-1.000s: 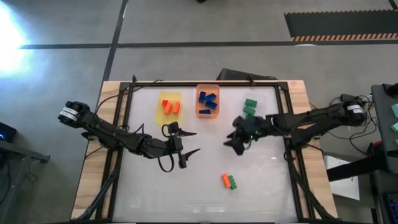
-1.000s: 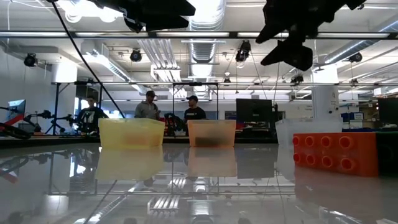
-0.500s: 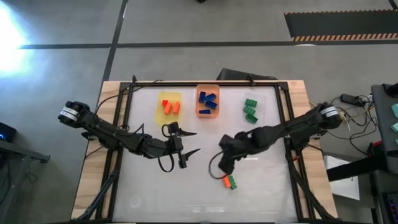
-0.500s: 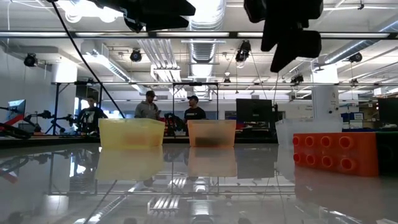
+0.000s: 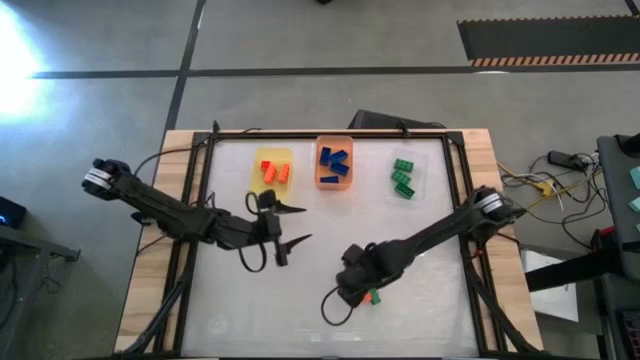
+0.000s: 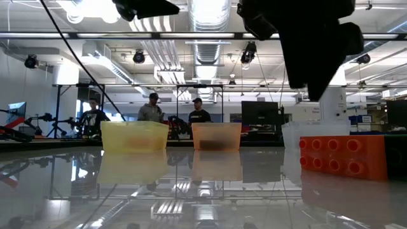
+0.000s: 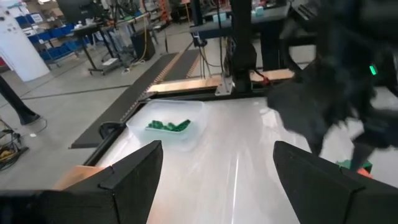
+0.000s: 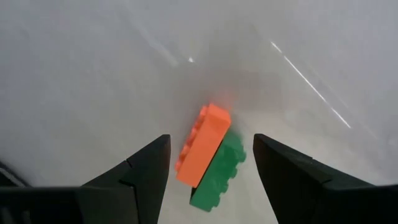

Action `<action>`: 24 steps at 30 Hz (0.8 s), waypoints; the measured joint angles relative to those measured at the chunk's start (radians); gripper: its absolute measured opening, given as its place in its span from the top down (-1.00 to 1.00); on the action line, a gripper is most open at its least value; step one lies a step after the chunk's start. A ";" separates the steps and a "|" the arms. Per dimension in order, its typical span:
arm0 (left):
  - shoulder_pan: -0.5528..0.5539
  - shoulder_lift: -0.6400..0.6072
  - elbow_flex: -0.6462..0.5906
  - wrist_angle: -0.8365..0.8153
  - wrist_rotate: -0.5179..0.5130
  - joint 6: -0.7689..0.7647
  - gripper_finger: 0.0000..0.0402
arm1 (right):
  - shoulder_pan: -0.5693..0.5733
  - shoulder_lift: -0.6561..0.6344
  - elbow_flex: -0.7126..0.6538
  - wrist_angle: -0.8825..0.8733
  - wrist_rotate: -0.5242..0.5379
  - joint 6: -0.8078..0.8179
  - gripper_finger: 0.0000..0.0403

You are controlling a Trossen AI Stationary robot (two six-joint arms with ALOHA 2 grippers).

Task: Sort & place blocks by color
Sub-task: Put the orange game piece into the yellow bin

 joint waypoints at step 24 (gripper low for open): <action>-0.001 -0.057 -0.002 -0.042 0.001 -0.004 -0.43 | 0.024 0.276 0.200 -0.177 0.010 -0.021 -0.09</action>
